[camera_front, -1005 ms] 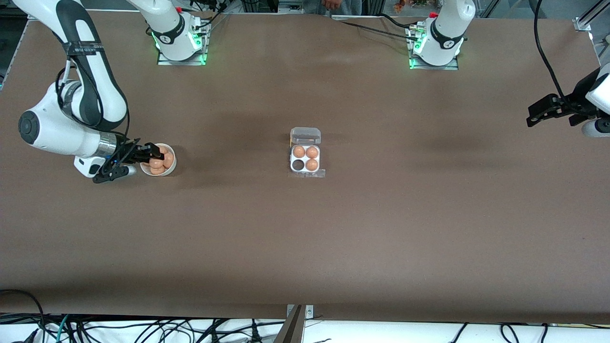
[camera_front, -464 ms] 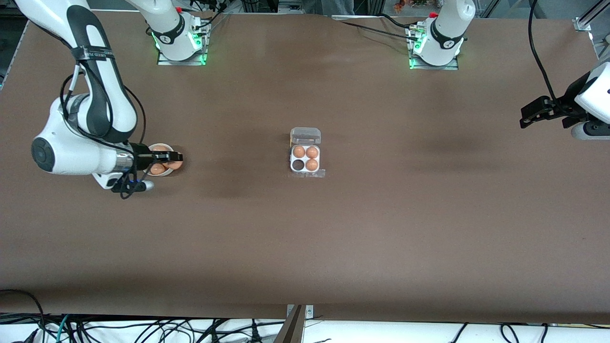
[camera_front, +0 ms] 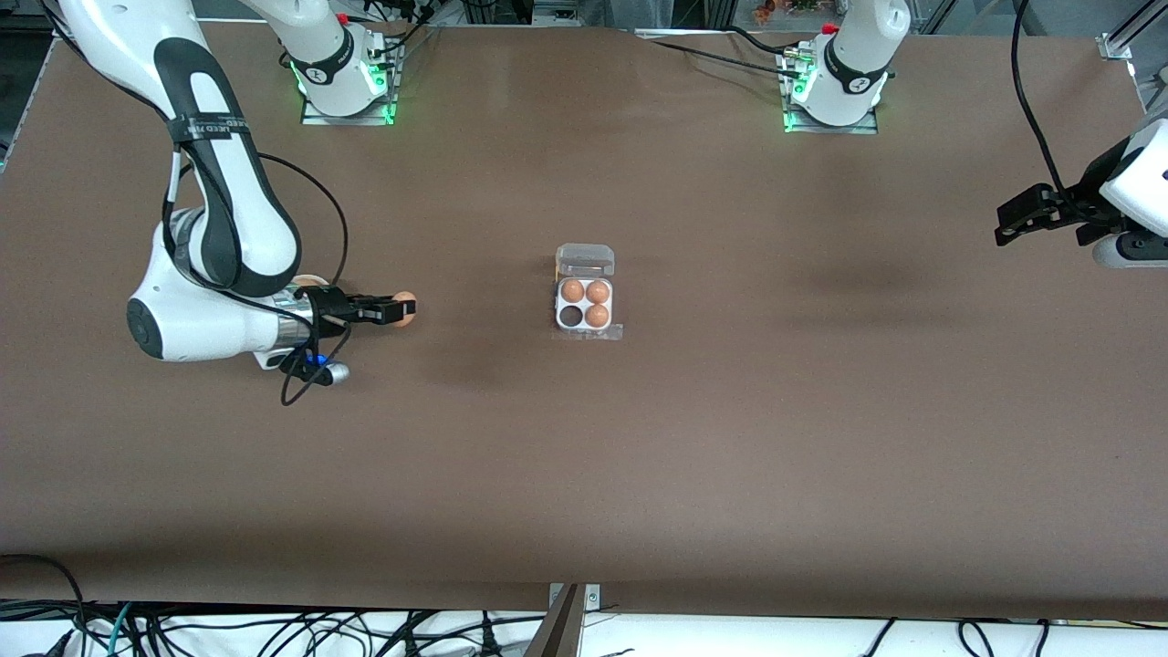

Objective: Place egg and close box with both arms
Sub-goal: 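Lift the egg with the right gripper and carry it to the carton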

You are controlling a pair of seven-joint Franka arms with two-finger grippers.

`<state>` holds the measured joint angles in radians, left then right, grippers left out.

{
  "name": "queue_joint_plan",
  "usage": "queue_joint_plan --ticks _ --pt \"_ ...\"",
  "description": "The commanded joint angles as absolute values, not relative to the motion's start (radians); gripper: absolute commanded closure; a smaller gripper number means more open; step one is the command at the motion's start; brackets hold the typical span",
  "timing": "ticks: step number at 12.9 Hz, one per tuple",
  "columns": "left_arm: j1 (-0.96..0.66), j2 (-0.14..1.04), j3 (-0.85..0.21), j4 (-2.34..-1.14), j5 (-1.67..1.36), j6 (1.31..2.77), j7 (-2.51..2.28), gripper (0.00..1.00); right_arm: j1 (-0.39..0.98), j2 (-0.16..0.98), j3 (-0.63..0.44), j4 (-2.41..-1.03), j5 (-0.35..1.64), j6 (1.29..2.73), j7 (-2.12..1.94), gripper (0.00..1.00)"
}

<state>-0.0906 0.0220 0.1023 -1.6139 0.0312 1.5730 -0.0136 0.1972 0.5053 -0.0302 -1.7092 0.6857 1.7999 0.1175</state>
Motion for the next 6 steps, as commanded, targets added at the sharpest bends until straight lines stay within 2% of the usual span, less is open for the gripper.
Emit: queue_joint_plan --ticks 1,6 --pt "-0.094 0.032 0.103 -1.588 0.041 1.565 -0.005 0.00 0.216 0.534 -0.017 -1.669 0.758 1.779 0.178 0.75" --pt "-0.092 0.032 0.103 -1.588 0.041 1.565 0.000 0.00 0.238 0.551 0.014 -1.647 0.825 1.812 0.028 0.76"
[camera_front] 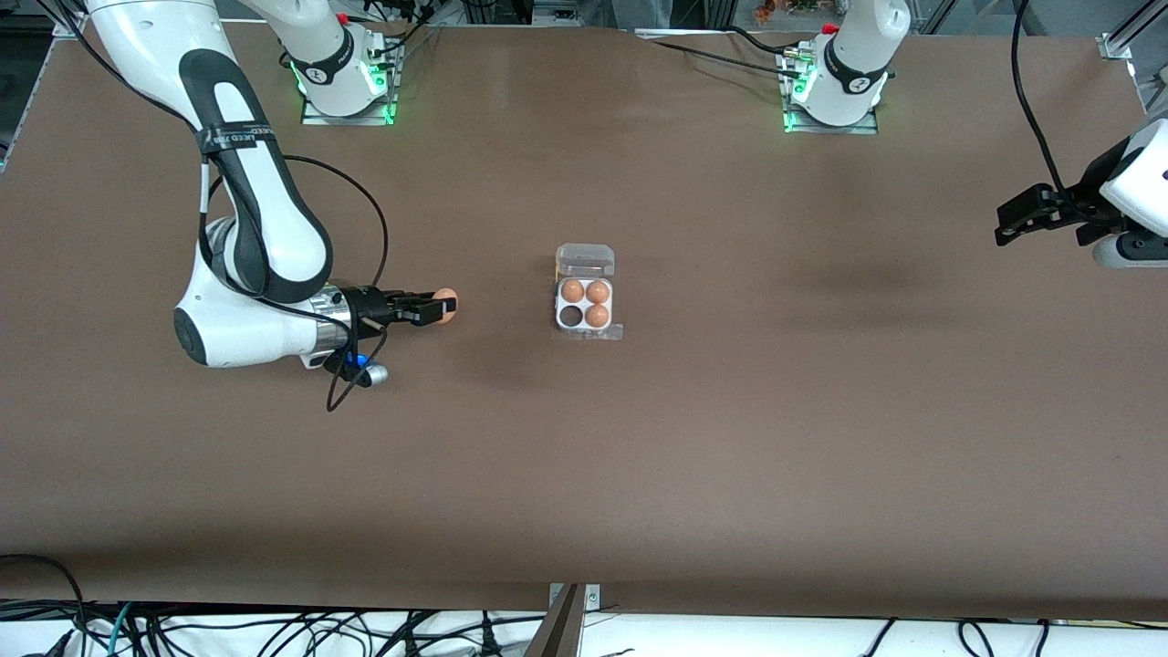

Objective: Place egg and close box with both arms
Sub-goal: 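Lift the egg with the right gripper and carry it to the carton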

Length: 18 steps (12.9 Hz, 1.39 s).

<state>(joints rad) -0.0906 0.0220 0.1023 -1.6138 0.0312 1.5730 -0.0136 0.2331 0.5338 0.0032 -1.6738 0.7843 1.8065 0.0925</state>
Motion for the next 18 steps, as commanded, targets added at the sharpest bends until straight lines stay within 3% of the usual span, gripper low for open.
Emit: queue_joint_plan --ticks 1,8,14,18 --pt "-0.092 0.032 0.103 -1.588 0.041 1.565 0.002 0.00 0.244 0.557 0.015 -1.647 0.828 1.825 -0.027 0.76" --pt "-0.084 0.032 0.103 -1.588 0.041 1.565 0.008 0.00 0.264 0.617 0.025 -1.637 0.908 1.852 -0.377 0.76" --pt "-0.089 0.032 0.103 -1.588 0.040 1.565 -0.003 0.00 0.336 0.681 0.057 -1.537 0.913 1.920 -0.723 0.76" --pt "-0.091 0.034 0.103 -1.589 0.040 1.563 -0.003 0.00 0.382 0.727 0.064 -1.540 1.128 2.020 -1.140 0.76"
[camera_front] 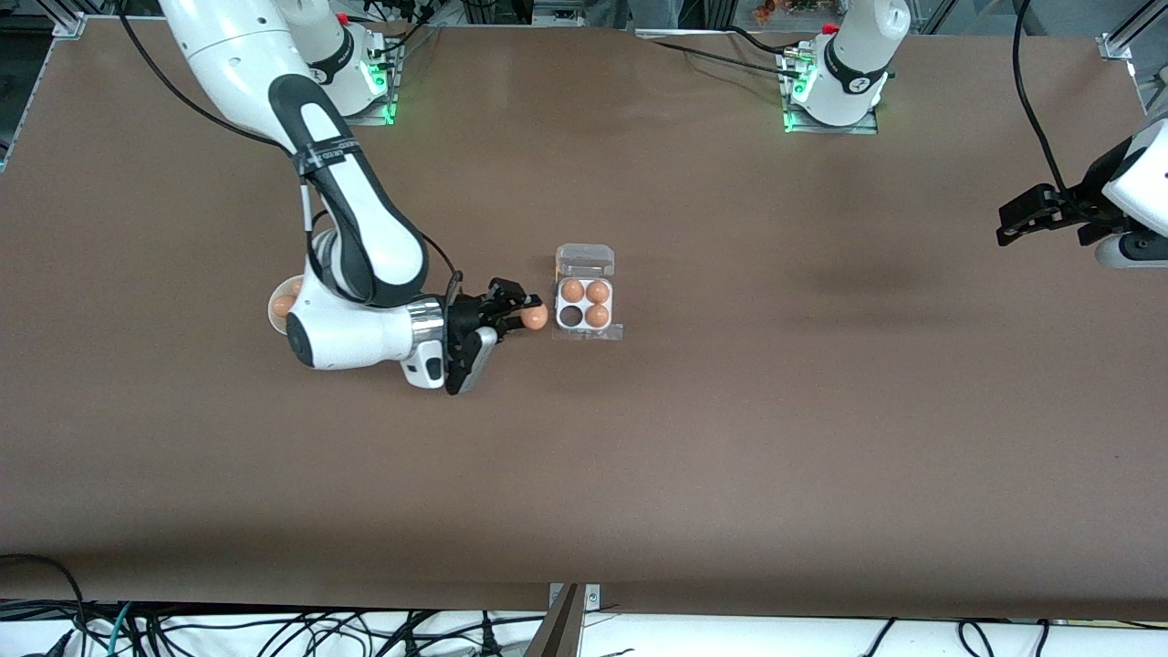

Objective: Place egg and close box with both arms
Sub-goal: 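Lift the egg with the right gripper and carry it to the carton, then lower the egg into the carton while the left gripper approaches the lid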

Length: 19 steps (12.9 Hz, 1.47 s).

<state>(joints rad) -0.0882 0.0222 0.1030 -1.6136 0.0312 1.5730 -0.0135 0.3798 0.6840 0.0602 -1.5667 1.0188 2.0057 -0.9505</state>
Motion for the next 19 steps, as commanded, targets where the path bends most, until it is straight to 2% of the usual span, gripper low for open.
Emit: queue_joint_plan --ticks 1,6,8,10,11,13,18,19 --pt "-0.091 0.034 0.103 -1.589 0.040 1.563 -0.005 0.00 0.397 0.733 0.064 -1.545 1.196 2.022 -1.235 0.77" --pt "-0.095 0.044 0.086 -1.588 -0.041 1.563 -0.008 0.02 0.402 0.767 0.067 -1.568 1.278 1.979 -1.531 0.83" --pt "-0.095 0.067 0.072 -1.588 -0.144 1.562 -0.012 0.15 0.402 0.779 0.067 -1.569 1.279 1.977 -1.644 0.83" --pt "-0.095 0.098 0.036 -1.588 -0.211 1.511 -0.014 0.36 0.399 0.805 0.077 -1.568 1.316 1.924 -1.715 0.83" --pt "-0.095 0.113 0.011 -1.588 -0.221 1.481 -0.027 0.41 0.400 0.816 0.078 -1.568 1.327 1.924 -1.747 0.83" --pt "-0.095 0.139 -0.023 -1.588 -0.225 1.437 -0.054 0.43 0.399 0.844 0.078 -1.565 1.327 1.921 -1.828 0.83" --pt "-0.106 0.184 -0.060 -1.588 -0.224 1.434 -0.112 0.43 0.387 0.874 0.078 -1.563 1.327 1.901 -1.911 0.83" --pt "-0.121 0.196 -0.064 -1.588 -0.224 1.434 -0.120 0.47 0.387 0.876 0.078 -1.563 1.327 1.902 -1.913 0.83"
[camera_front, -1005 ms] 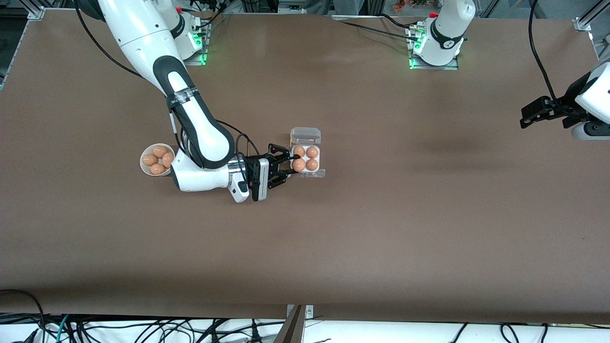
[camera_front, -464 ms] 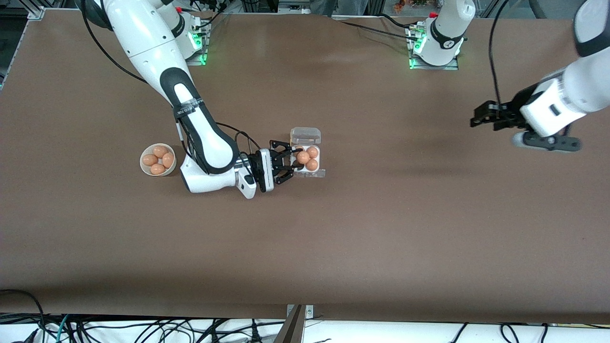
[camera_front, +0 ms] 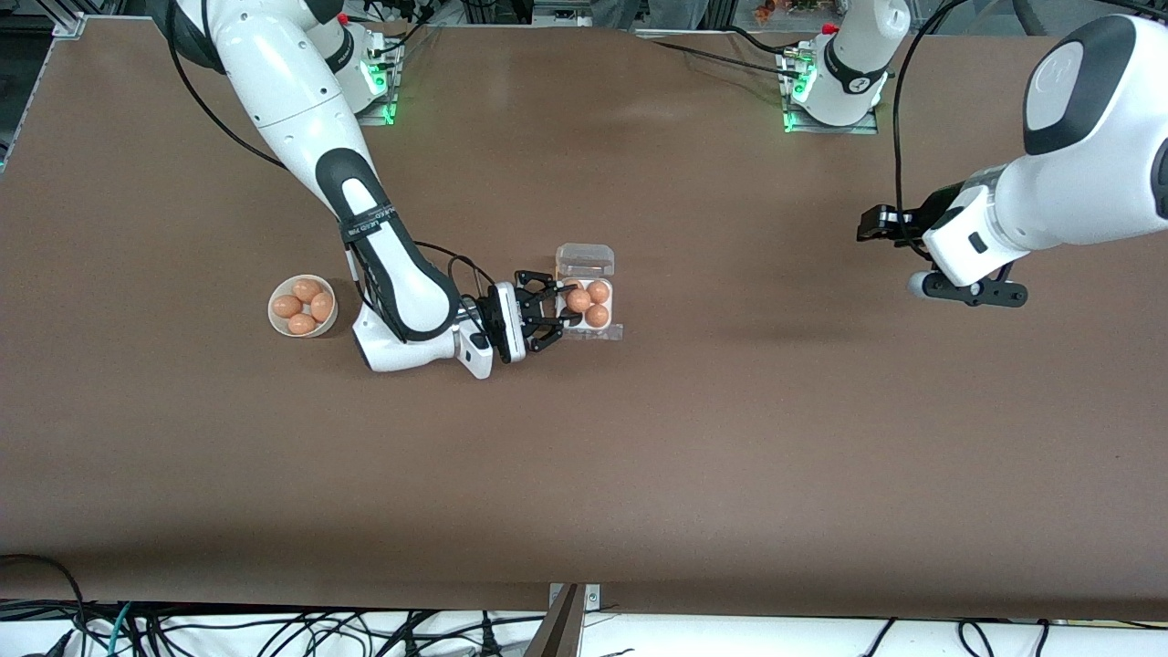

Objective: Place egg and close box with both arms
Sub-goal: 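Lower the egg into the carton while the left gripper approaches the lid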

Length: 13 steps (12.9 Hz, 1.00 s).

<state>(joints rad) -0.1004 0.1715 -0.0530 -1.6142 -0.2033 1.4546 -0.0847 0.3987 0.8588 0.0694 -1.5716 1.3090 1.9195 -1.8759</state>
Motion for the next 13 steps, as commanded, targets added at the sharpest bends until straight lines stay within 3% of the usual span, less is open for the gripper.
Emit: queue_joint_plan --ticks 1,6,7,8,9,10,13 --pt "-0.142 0.218 -0.067 -1.588 -0.224 1.434 -0.126 0.50 0.387 0.877 0.078 -1.563 1.327 1.902 -1.913 0.83" --pt "-0.218 0.253 -0.071 -1.588 -0.225 1.332 -0.193 0.51 0.396 0.891 0.078 -1.562 1.350 1.904 -1.919 0.81" --pt "-0.231 0.273 -0.071 -1.588 -0.245 1.319 -0.212 0.51 0.397 0.891 0.080 -1.562 1.364 1.904 -1.919 0.72" --pt "-0.235 0.285 -0.071 -1.589 -0.267 1.315 -0.222 0.51 0.399 0.894 0.080 -1.562 1.377 1.902 -1.908 0.38" --pt "-0.235 0.305 -0.074 -1.589 -0.299 1.309 -0.224 0.51 0.400 0.894 0.081 -1.562 1.393 1.902 -1.905 0.14" --pt "-0.245 0.331 -0.075 -1.589 -0.336 1.308 -0.222 0.52 0.400 0.894 0.081 -1.562 1.403 1.902 -1.914 0.00" --pt "-0.307 0.397 -0.075 -1.588 -0.359 1.312 -0.229 0.53 0.394 0.890 0.081 -1.546 1.404 1.901 -1.914 0.00"
